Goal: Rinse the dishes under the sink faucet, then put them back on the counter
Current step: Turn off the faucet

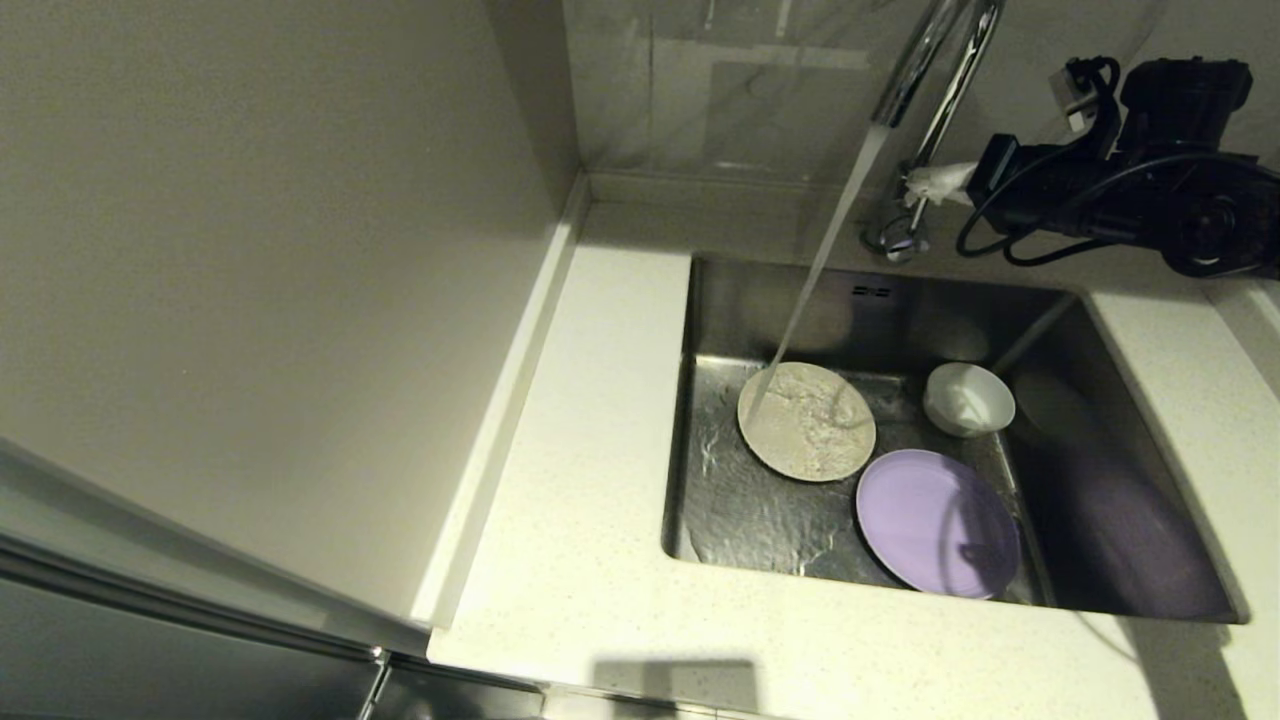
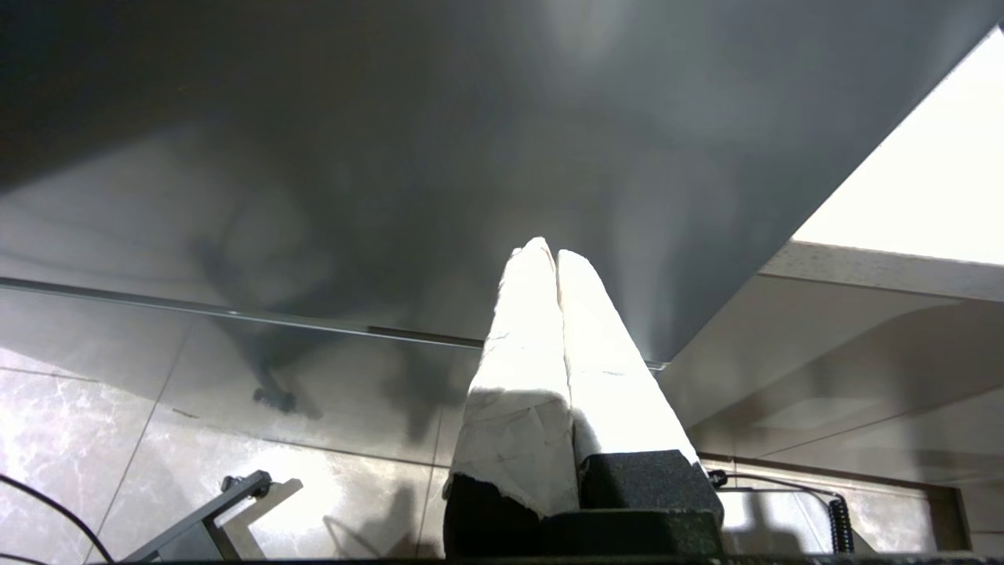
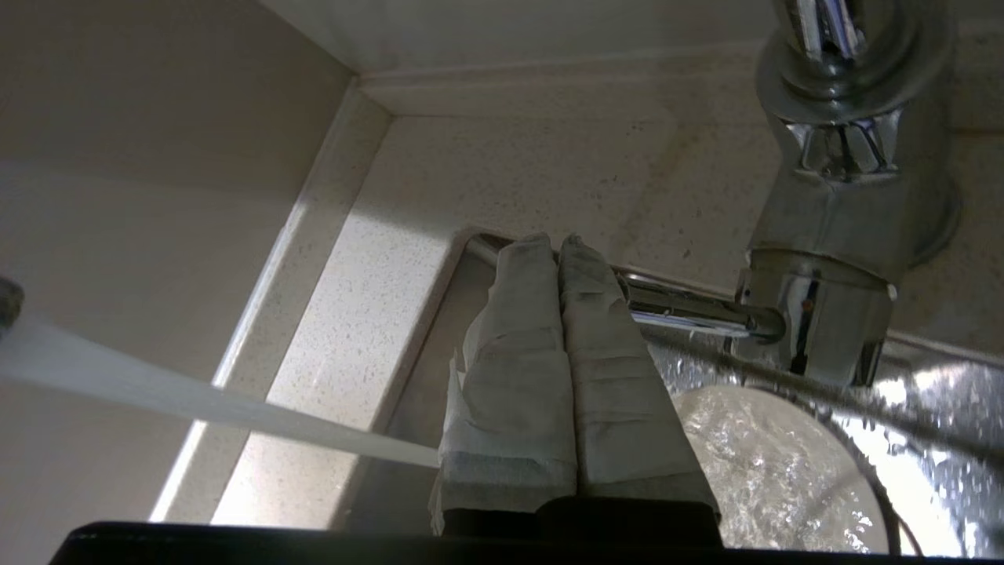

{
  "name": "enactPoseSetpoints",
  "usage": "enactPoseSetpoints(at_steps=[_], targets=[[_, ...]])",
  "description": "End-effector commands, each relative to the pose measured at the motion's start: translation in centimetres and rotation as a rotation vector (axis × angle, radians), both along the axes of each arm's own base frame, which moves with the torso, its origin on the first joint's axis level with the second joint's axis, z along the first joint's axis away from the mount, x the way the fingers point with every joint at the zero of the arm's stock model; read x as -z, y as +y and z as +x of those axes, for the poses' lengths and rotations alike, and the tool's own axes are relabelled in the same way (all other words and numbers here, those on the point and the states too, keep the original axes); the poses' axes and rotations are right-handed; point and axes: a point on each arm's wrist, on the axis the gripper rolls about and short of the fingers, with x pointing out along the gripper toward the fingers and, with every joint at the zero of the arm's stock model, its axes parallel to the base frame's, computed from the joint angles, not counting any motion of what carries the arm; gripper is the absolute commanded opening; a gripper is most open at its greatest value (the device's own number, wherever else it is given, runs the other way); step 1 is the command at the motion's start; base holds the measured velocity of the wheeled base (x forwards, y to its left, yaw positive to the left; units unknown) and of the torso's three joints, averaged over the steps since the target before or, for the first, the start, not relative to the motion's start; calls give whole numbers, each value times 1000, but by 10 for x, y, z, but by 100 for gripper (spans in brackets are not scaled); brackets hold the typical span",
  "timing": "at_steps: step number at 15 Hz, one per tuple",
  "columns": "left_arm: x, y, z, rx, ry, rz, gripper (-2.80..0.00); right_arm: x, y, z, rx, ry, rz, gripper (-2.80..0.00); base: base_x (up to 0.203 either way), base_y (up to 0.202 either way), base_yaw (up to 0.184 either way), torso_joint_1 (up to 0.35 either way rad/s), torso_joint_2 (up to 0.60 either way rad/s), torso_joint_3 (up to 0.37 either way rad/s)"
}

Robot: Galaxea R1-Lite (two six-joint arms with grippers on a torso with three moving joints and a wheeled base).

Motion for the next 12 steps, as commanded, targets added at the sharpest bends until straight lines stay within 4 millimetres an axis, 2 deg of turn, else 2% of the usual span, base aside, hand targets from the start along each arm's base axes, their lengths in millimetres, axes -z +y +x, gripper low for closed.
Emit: enactPoseSetpoints(at_steps=[1,7,12], targets=[[0,0,0,0,-5,0,-280,5,-1,4,-2,-1,-19,-280,0,0,0,0,0,0],[0,0,0,0,-3,-1,-280,4,-1,11,-7,-116,-46,-280,0,0,0,0,0,0],[0,0,0,0,-3,0,-280,11,-2,20,-13,-165,-49,-280,0,0,0,0,0,0]])
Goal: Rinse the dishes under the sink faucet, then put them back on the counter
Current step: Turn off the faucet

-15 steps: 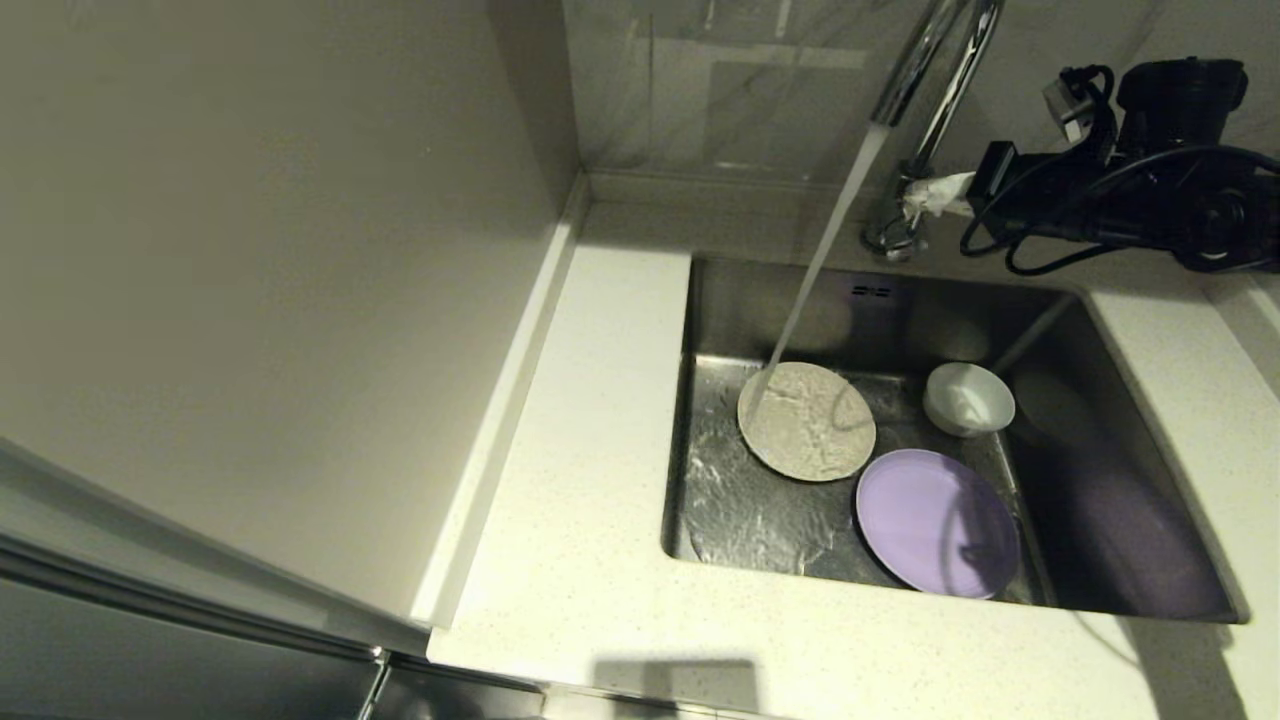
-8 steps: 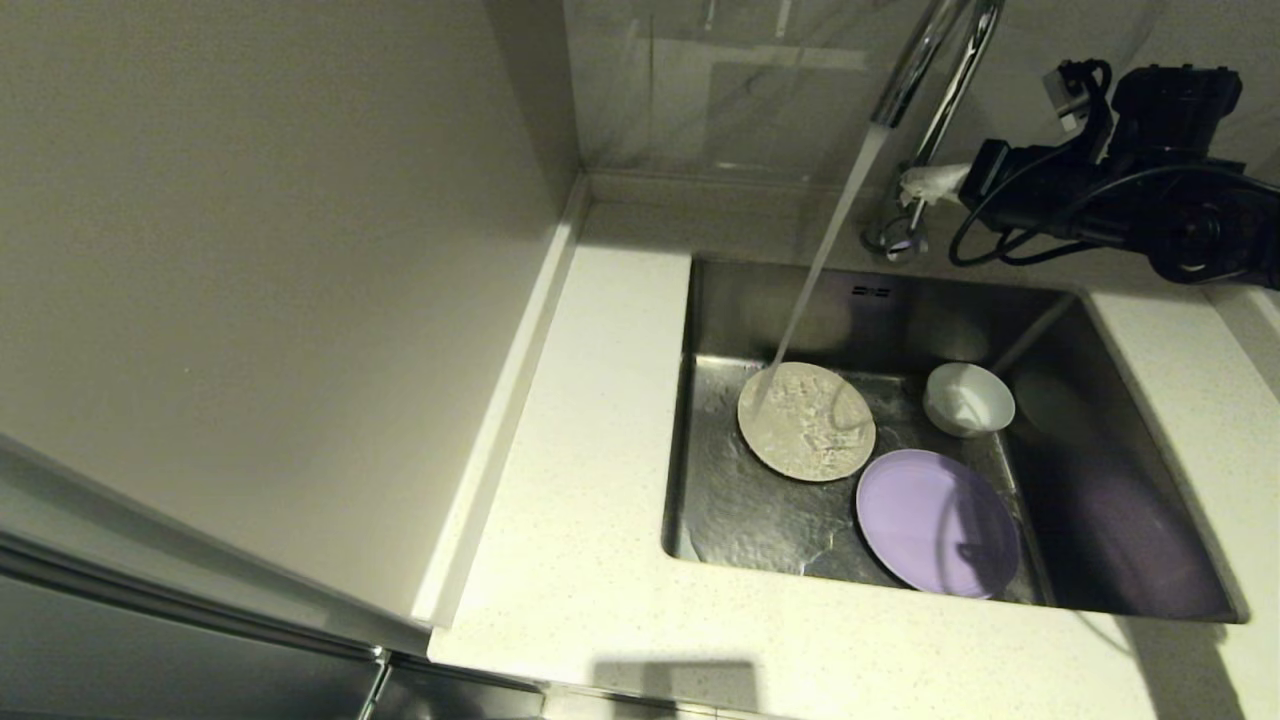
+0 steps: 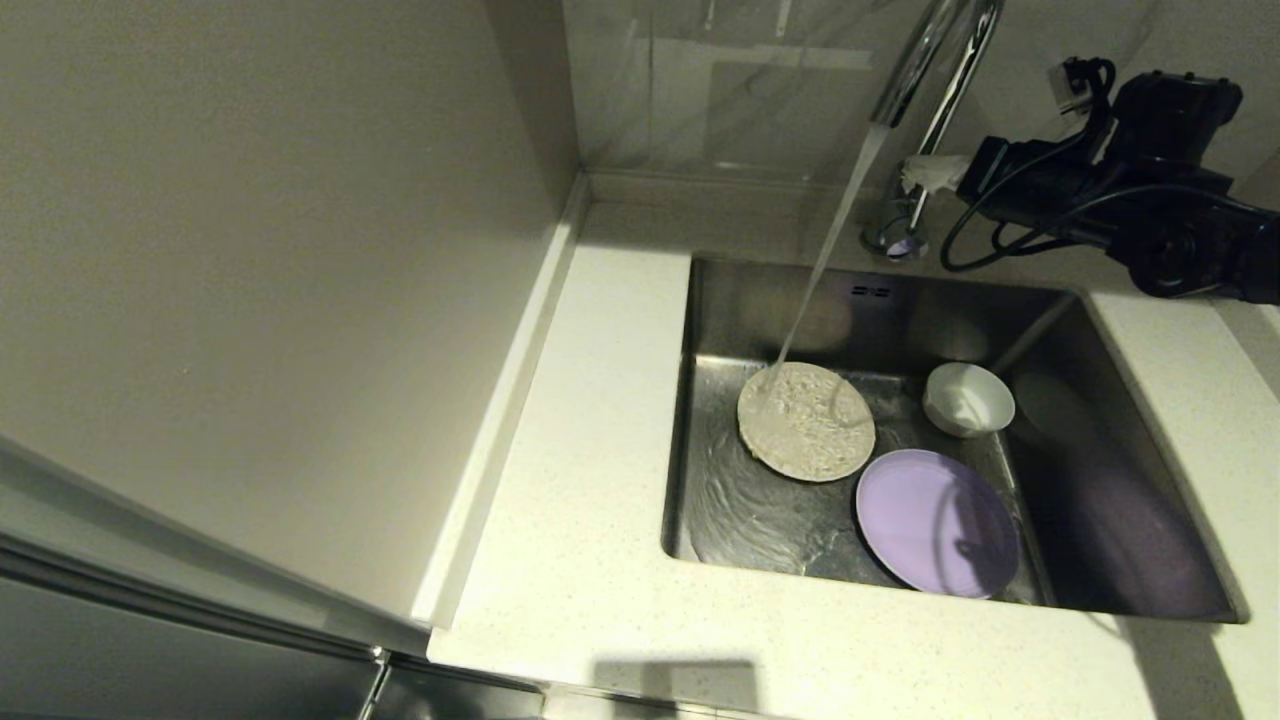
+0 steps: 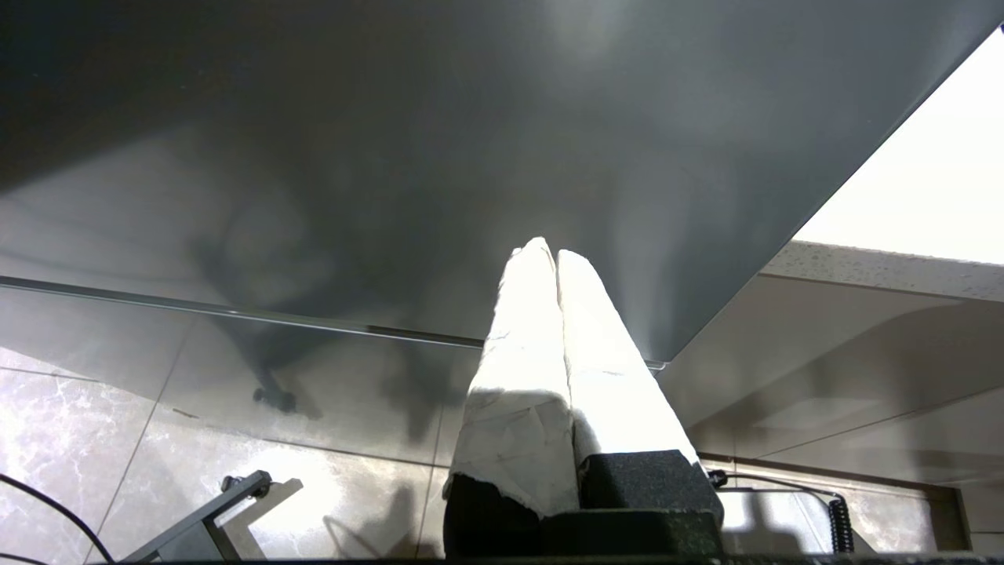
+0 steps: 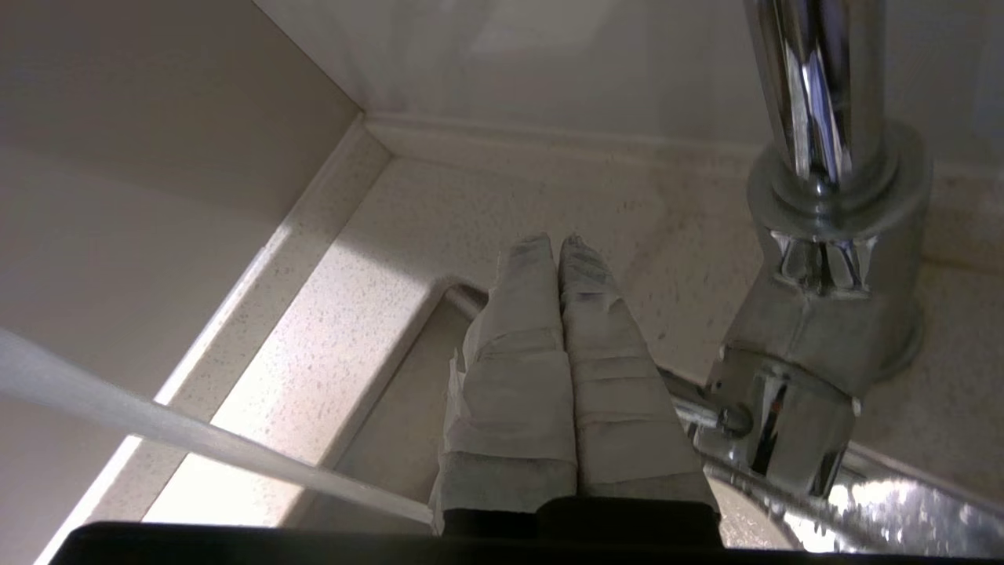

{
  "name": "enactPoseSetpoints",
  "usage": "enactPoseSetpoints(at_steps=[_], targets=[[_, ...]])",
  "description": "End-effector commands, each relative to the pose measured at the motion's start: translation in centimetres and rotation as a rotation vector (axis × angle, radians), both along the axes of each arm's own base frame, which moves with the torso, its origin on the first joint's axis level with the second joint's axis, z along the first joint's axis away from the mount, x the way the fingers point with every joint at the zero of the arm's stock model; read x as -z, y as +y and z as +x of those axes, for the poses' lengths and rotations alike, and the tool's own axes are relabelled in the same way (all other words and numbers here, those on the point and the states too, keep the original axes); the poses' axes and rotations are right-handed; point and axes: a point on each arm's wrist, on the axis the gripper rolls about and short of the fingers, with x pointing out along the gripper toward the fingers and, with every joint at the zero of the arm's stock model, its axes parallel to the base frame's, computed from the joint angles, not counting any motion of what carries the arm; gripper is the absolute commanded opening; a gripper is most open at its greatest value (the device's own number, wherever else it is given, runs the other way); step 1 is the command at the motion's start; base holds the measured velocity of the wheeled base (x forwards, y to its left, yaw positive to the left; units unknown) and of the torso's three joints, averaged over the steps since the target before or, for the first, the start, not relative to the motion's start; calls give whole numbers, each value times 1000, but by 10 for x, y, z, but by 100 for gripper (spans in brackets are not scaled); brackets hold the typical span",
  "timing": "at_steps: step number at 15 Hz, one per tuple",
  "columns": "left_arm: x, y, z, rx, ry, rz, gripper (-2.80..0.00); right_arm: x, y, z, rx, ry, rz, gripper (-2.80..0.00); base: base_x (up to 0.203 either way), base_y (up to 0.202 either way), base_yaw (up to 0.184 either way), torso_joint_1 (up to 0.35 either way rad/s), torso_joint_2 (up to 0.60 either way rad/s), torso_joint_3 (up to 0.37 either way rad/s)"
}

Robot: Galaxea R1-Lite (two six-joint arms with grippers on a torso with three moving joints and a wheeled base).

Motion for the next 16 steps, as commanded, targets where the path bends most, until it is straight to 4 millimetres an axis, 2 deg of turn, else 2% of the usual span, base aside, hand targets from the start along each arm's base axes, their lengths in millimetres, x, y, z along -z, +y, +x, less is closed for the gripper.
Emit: enactPoseSetpoints(at_steps=[1,11,13,16], targets=[[0,0,0,-1,-4,0,-280,6,0,5,-13,-5,0,-280,0,0,0,0,0,0],[0,0,0,-1,-4,-1,-280,27,0,22,-36,-61,-34,-280,0,0,0,0,0,0],[0,0,0,-1,-4,-1,-280,26,-1,24,-34,-126,-38,-280,0,0,0,0,0,0],[0,0,0,0,-5,-1,-280,10,-6,16,-21,-220,-40,-280,0,0,0,0,0,0]])
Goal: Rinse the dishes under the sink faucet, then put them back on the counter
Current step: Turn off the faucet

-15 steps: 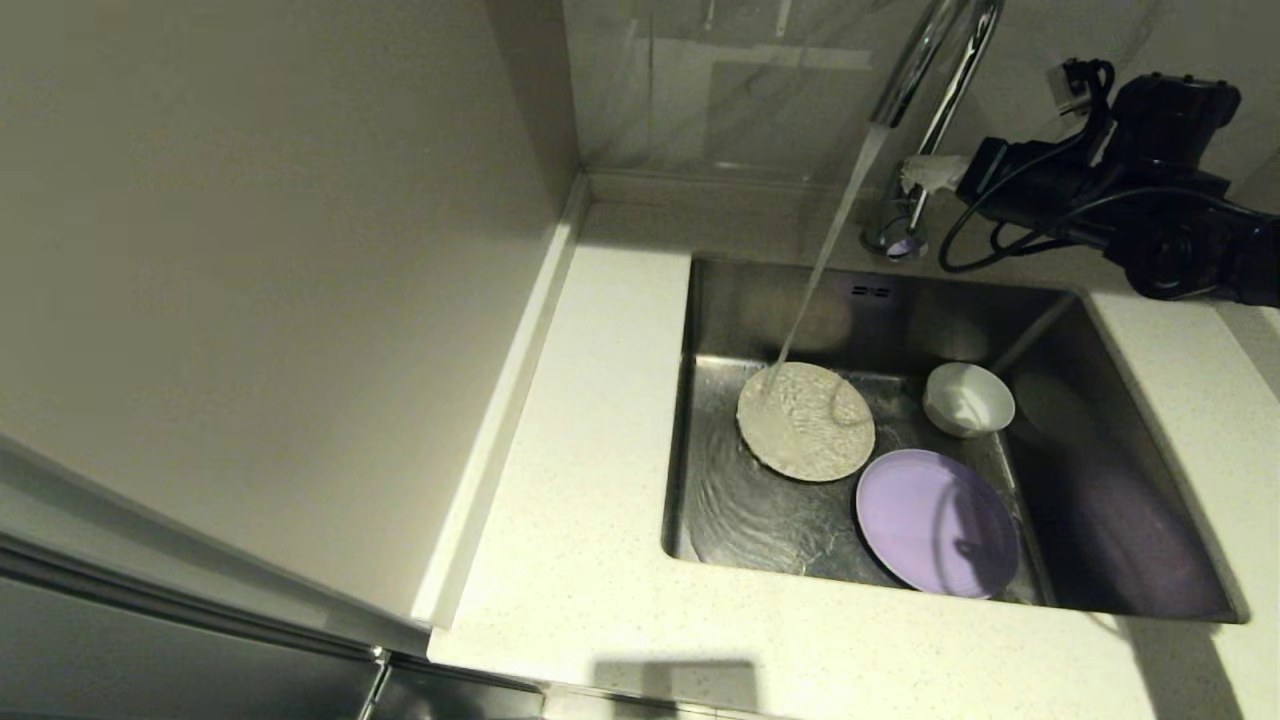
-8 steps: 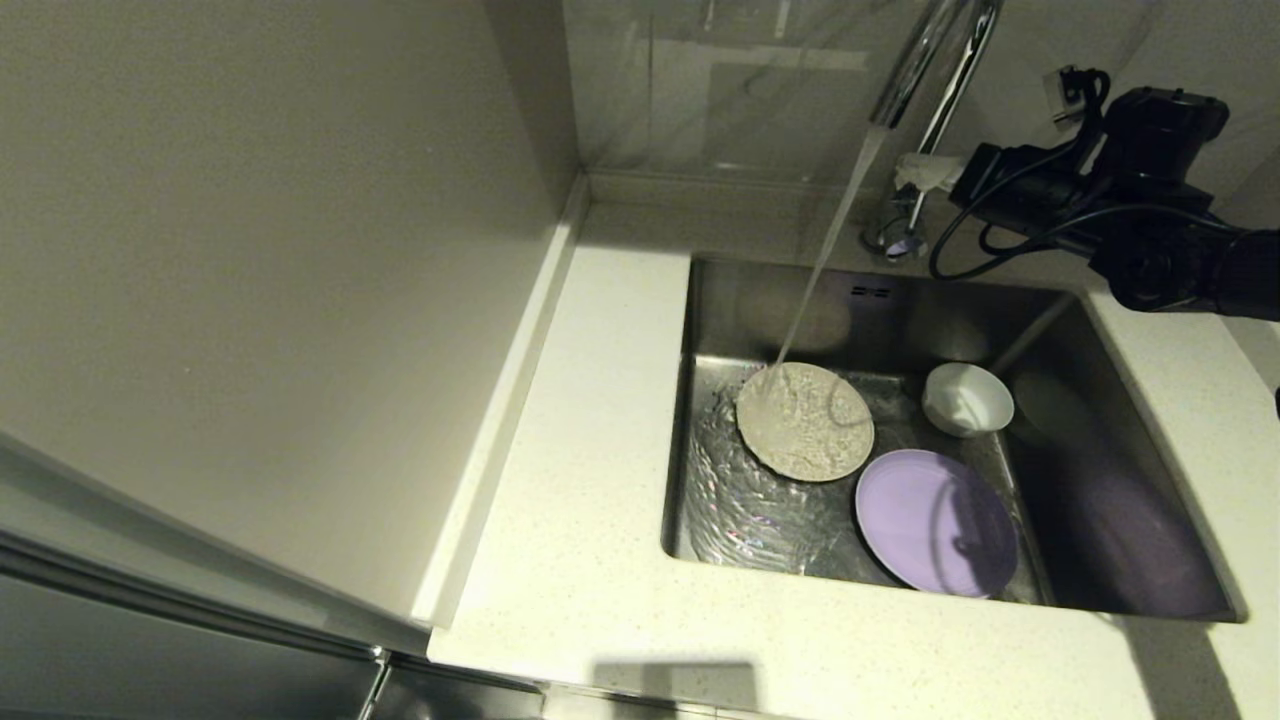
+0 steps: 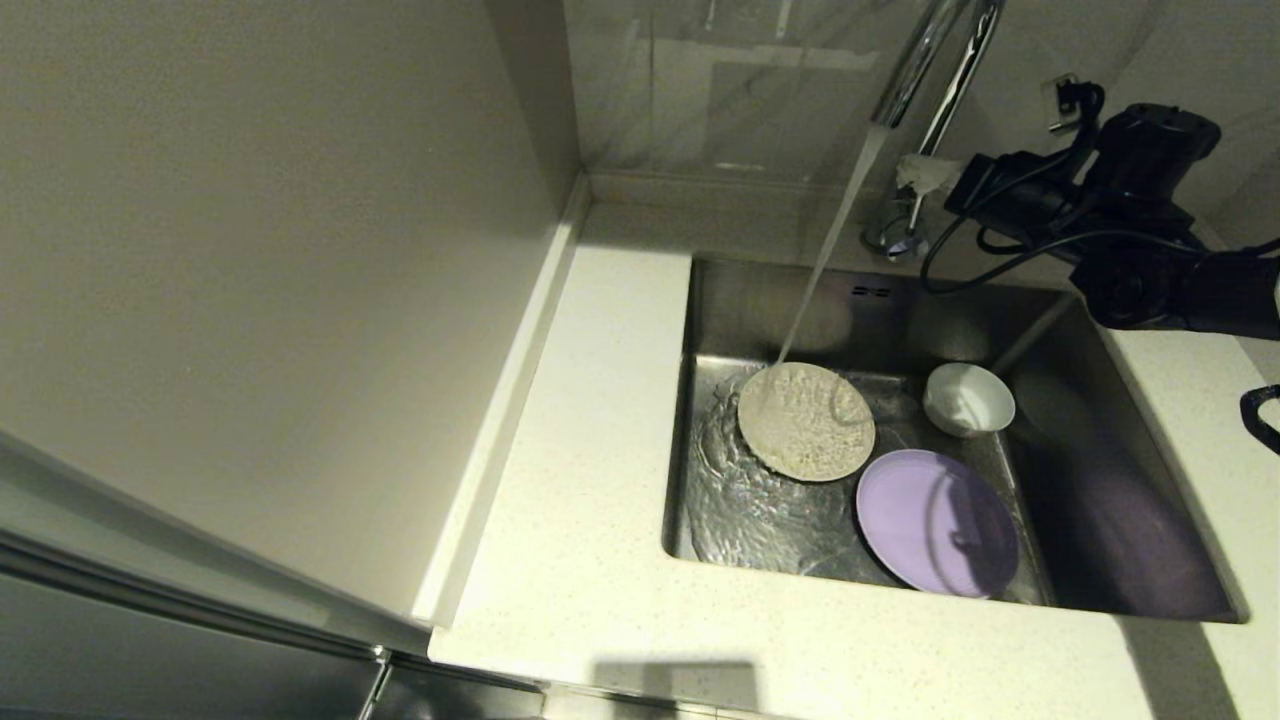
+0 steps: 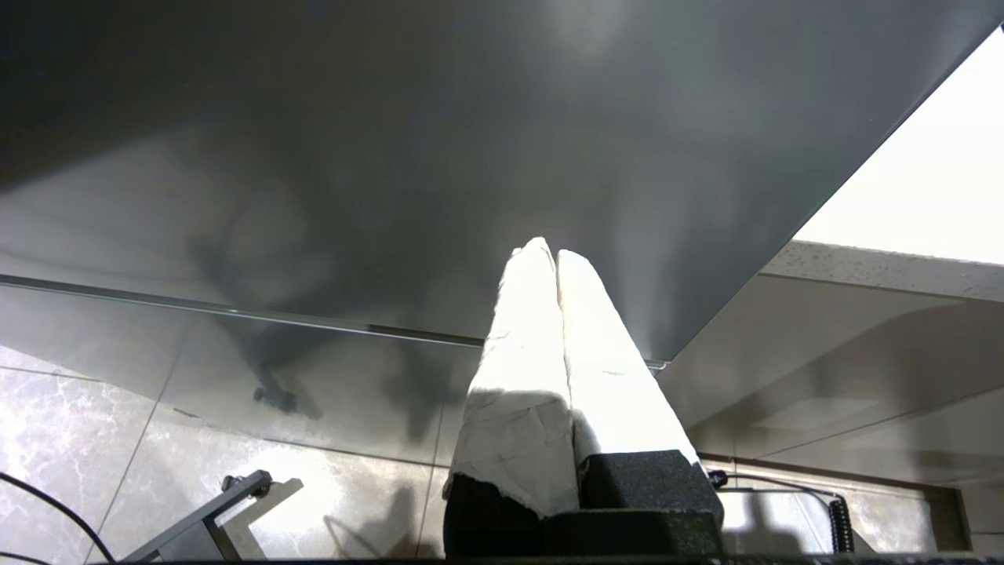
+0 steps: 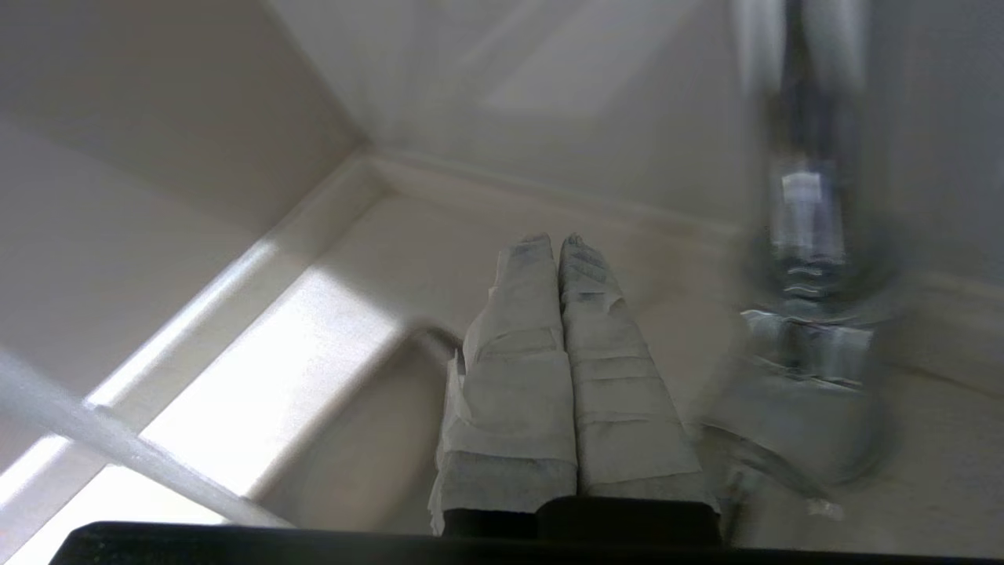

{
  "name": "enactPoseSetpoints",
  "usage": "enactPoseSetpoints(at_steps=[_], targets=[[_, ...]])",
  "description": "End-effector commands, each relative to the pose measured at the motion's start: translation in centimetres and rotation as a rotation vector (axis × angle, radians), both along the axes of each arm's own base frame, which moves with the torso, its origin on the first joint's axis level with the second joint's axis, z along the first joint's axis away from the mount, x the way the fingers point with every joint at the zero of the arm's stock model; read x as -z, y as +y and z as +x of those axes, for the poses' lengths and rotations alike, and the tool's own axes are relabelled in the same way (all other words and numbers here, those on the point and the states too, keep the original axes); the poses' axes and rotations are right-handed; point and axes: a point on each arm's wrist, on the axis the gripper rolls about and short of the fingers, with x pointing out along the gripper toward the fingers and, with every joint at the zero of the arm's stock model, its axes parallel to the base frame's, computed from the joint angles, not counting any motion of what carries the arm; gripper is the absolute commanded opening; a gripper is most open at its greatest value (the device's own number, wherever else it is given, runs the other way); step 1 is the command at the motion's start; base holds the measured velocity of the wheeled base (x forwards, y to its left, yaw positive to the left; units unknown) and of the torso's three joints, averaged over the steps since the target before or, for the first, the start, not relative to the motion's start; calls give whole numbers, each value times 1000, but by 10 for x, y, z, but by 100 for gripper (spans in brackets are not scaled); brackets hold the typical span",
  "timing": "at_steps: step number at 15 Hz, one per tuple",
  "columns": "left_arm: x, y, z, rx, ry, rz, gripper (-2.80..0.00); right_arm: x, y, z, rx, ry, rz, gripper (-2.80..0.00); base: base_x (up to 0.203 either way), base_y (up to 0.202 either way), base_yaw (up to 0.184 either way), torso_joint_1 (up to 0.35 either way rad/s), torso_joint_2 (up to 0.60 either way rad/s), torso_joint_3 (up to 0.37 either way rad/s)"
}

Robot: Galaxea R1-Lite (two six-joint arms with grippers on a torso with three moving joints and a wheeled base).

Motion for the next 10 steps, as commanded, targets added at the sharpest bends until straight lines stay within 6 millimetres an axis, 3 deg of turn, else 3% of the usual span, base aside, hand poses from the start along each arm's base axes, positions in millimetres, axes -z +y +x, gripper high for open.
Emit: enactPoseSetpoints(at_steps=[1,6,10], targets=[[0,0,0,0,-4,0,-280,-13,0,-7,-4,-47,-1,-280,0,0,0,0,0,0],[0,0,0,0,-5,0,-280,-56,-1,-37,-25,-133,50,-280,0,0,0,0,0,0],[0,0,0,0,-4,-1,-280,-65,-2,-56,-20,72,57,-280,0,0,0,0,0,0]])
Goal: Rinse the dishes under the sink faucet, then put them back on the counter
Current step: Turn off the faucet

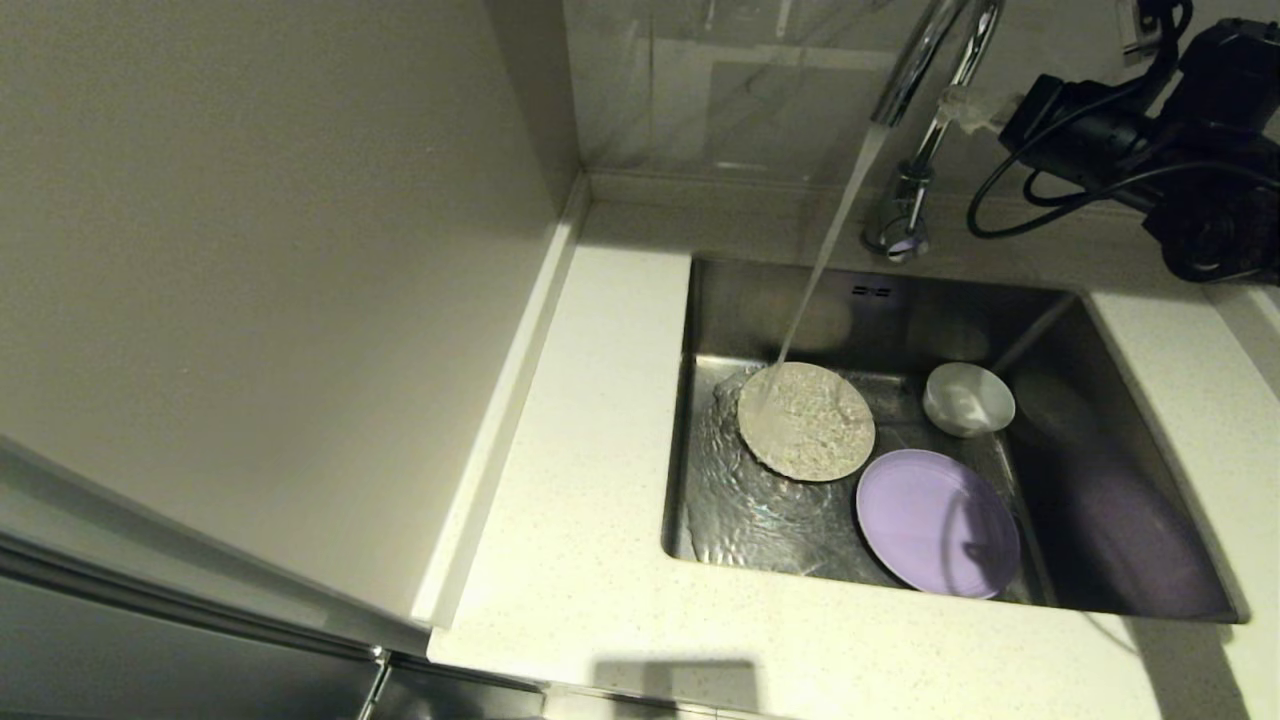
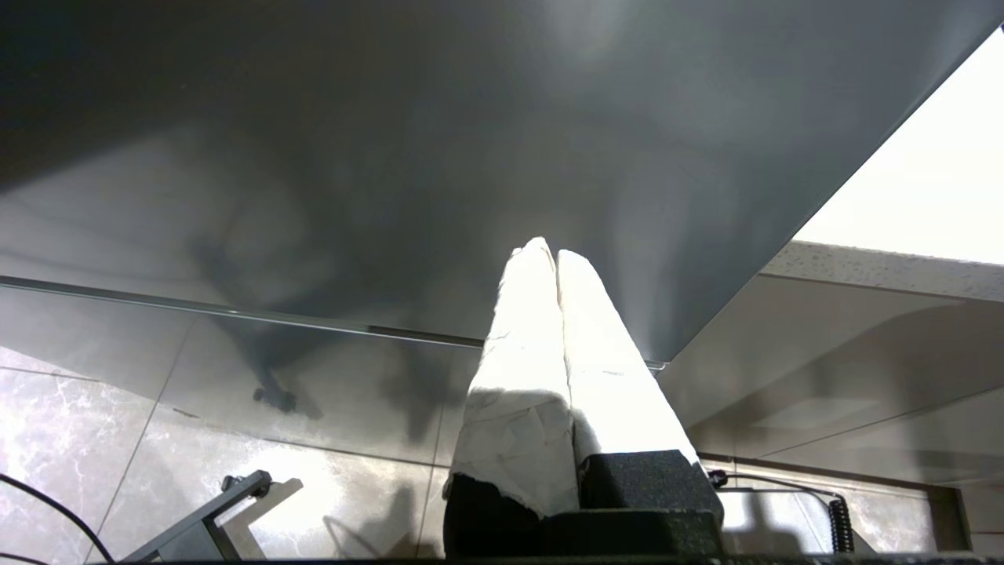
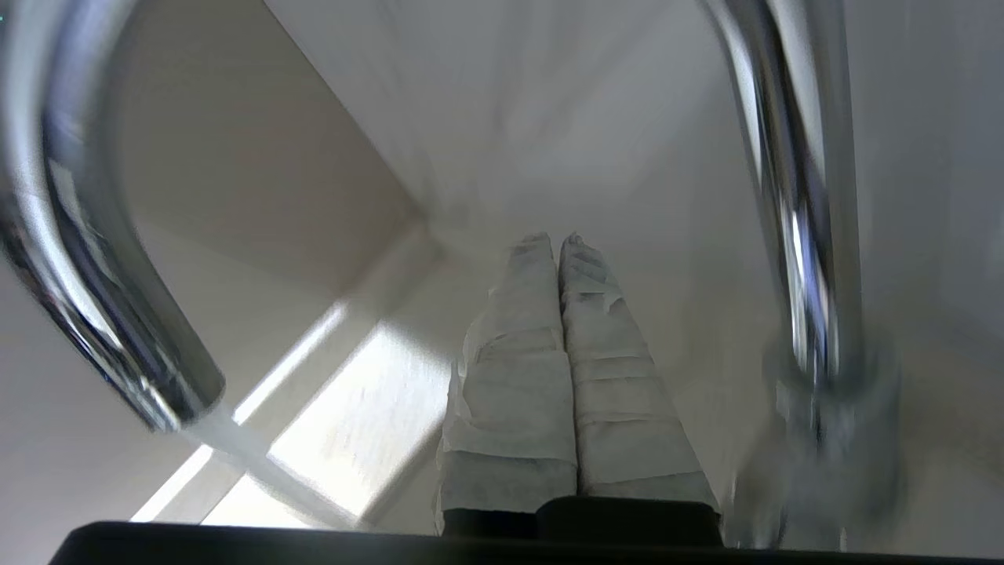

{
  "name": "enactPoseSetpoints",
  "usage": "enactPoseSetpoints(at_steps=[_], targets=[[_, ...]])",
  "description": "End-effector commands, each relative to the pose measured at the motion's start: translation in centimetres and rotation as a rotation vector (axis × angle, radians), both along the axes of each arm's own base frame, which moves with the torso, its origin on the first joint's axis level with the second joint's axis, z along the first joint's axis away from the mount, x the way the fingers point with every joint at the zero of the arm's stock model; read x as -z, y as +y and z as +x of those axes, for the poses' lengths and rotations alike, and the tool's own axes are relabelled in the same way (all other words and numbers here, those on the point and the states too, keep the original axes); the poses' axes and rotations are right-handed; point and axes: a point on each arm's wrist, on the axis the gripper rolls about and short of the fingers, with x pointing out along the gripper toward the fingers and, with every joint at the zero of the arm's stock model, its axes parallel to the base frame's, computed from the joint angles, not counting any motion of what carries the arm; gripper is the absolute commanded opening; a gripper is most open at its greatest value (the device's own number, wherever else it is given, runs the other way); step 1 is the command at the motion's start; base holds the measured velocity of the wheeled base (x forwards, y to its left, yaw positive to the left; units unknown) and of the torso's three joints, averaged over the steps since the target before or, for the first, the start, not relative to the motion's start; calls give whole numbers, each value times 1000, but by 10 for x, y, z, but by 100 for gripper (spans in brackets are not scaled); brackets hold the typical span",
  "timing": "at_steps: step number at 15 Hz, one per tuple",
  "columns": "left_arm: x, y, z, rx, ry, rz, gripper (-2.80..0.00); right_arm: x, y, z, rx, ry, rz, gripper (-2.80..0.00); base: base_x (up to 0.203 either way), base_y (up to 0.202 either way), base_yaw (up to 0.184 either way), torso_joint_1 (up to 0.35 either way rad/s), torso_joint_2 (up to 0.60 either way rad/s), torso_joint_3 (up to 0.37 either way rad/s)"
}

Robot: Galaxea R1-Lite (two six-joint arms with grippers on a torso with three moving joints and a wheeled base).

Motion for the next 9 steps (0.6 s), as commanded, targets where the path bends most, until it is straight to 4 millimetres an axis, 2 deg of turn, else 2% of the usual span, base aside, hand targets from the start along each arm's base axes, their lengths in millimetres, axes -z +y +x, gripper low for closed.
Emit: enactPoseSetpoints(at_steps=[1,4,6,9], targets=[[0,0,0,-1,-4,-1,-280,-9,1,-19,7,124,-25,-280,0,0,0,0,0,0],[0,0,0,-1,-4,-1,-280,1,2,-31,25,257,-126,-280,0,0,0,0,0,0],[0,0,0,-1,-4,0,-280,15,4,-31,22,312,-194,-280,0,0,0,0,0,0],[0,0,0,-1,-4,-1,-280,32,10,-25,-2,386,-205,-280,0,0,0,0,0,0]])
